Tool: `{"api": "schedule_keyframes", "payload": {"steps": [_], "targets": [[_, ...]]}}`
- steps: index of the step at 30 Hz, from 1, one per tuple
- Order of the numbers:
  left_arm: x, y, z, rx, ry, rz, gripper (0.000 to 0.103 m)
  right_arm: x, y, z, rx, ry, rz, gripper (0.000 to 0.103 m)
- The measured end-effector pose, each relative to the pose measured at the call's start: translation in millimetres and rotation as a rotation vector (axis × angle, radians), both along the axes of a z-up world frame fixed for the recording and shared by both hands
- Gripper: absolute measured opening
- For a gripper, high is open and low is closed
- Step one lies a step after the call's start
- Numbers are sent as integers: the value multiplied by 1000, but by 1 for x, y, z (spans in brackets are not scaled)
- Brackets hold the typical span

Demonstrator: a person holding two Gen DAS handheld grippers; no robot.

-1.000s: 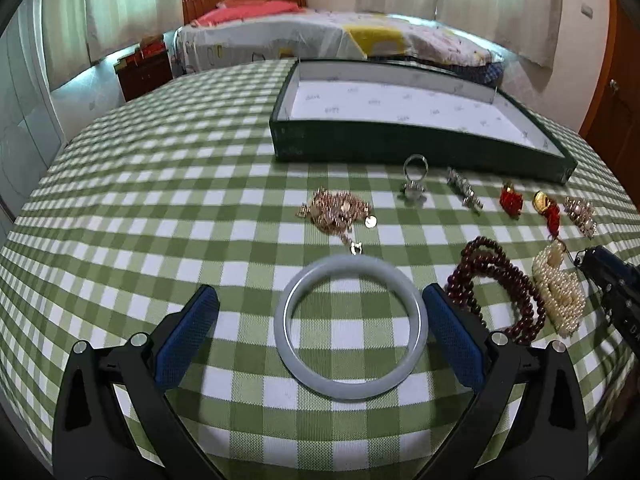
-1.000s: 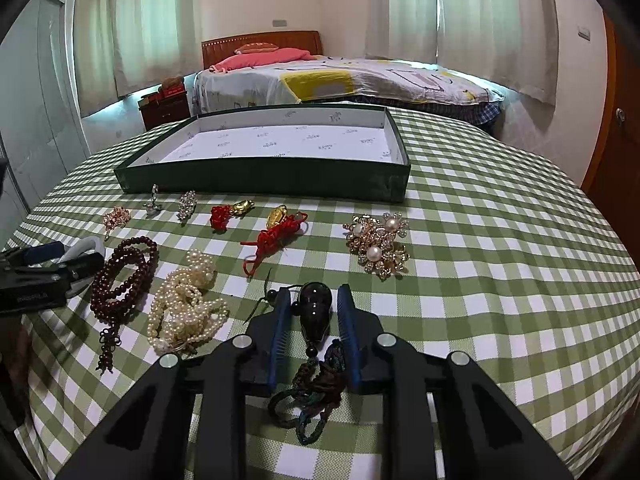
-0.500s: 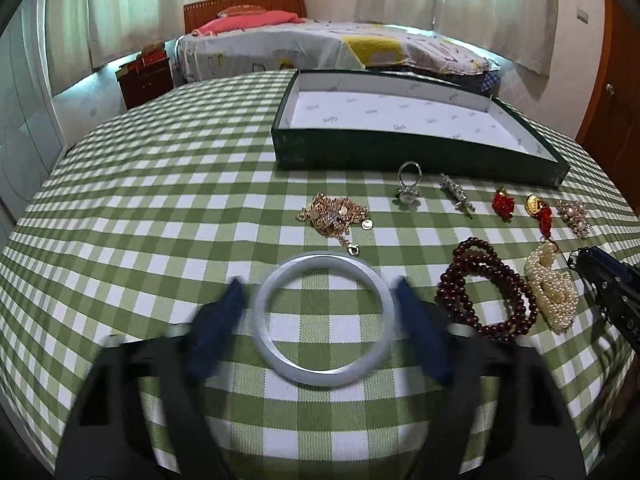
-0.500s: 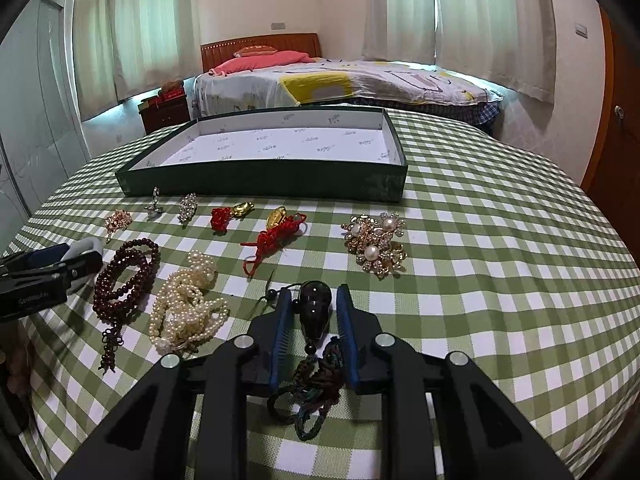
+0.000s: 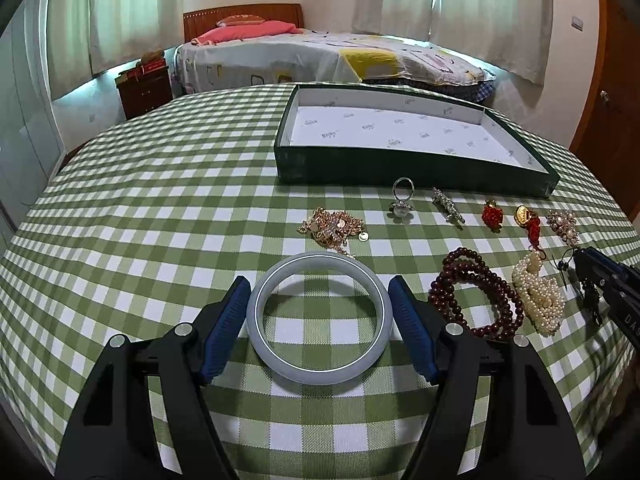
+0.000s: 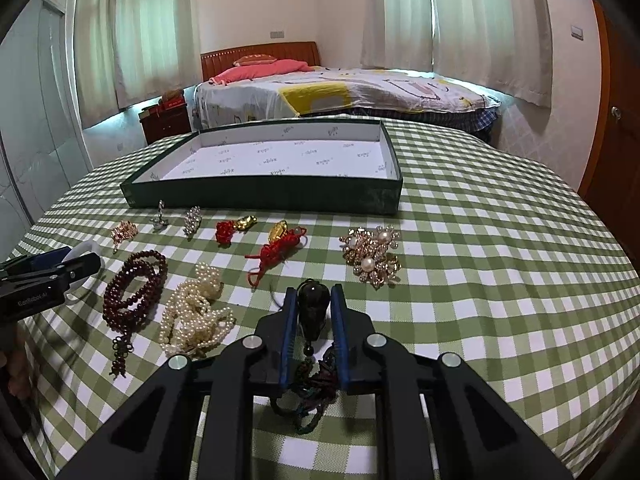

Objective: Organize jewelry
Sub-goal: 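Grasp the white jade bangle with the left tool while the right tool grasps the black cord pendant, then carry the bangle into the green box and open the left tool while the right tool releases the pendant there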

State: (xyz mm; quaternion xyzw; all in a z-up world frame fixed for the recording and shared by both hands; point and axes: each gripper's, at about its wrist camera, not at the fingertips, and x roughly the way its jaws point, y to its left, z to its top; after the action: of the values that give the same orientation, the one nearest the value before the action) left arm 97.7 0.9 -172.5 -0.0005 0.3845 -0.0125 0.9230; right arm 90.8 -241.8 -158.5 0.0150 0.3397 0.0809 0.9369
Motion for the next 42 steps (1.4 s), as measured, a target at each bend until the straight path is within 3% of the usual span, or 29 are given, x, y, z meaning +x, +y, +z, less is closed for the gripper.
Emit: {"api": "schedule_keyframes", "payload": {"steps": [9, 18, 26, 31, 36, 42], "targets": [[1, 1, 20, 3, -51, -5, 69, -2, 0, 20, 16, -44, -1, 18], [12, -4, 63, -27, -151, -16, 69, 0, 1, 62, 38, -149, -2, 18], [50, -12, 102, -78, -219, -37, 69, 34, 1, 100, 55, -248, 1, 18], [83, -21, 116, -70, -258, -47, 69, 65, 3, 113, 53, -283, 8, 18], [117, -33, 114, -73, -250, -55, 69, 97, 3, 111, 46, -278, 11, 18], [154, -54, 72, -46, -146, -82, 69, 128, 0, 76, 40, -177, 4, 18]]}}
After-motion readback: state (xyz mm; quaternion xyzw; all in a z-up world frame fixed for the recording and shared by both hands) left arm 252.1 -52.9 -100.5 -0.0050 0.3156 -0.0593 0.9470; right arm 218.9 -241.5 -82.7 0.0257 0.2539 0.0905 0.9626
